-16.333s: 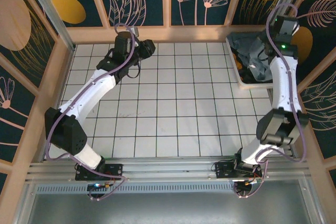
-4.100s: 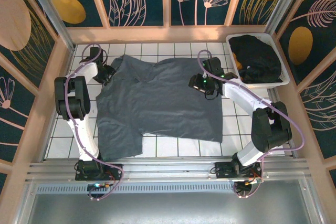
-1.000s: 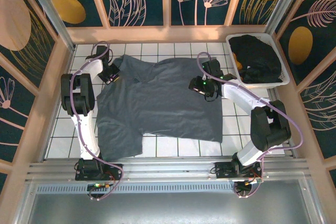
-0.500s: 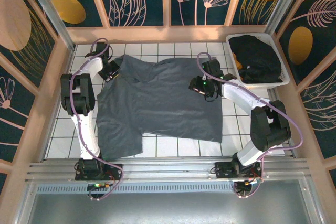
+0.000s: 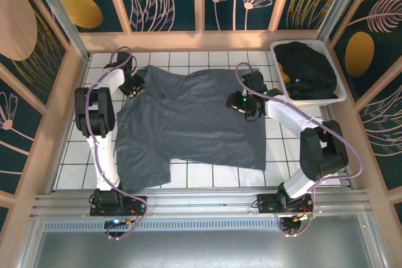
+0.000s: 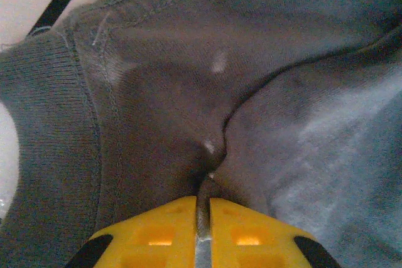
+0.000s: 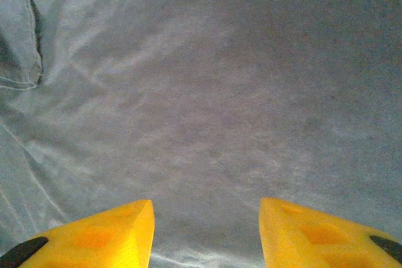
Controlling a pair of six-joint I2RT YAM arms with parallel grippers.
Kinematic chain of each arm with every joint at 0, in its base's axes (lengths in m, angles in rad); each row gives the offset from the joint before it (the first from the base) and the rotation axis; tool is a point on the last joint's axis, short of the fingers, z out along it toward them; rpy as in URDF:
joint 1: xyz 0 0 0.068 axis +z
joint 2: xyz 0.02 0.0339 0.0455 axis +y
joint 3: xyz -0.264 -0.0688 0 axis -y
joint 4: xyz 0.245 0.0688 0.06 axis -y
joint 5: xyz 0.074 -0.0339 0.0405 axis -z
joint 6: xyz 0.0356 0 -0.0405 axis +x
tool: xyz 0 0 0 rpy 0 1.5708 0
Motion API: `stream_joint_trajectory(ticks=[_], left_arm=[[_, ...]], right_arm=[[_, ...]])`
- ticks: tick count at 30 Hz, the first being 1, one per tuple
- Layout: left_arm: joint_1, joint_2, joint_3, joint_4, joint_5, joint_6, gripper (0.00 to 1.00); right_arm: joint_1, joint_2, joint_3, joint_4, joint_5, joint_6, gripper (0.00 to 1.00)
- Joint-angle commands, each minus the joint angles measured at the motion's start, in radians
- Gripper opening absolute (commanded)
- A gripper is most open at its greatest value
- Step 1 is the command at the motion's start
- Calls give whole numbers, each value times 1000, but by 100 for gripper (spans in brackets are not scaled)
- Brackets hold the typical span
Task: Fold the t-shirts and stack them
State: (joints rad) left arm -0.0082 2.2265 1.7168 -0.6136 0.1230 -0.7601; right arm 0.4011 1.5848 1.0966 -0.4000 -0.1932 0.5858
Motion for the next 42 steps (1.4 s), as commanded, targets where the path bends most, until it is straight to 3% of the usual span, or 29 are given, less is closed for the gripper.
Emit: stream_joint_trajectory(ticks=[1,20,25,28,31,37,42], left_arm=[[-7,10,18,1,1,7,18],[-16,6,20,17,-2,5,14],[-18,9,18,20,0,2,9],[-18,6,20,21,-2,1,0],[-21,-6,34,32,14,-14,0],[-22,-11,95,216,134,-102,0],[-22,85,244,432,205,-226,0]], right_arm=[[6,-36,-17,8,-17,16,48],[9,-30,-20,15,-23,19,48],[10,-30,-19,13,-23,18,48],[10,-30,-19,14,-22,17,48],[10,-31,-21,13,-22,17,48],[10,-33,-20,16,-16,17,48],[10,-36,-13,5,-13,16,48]])
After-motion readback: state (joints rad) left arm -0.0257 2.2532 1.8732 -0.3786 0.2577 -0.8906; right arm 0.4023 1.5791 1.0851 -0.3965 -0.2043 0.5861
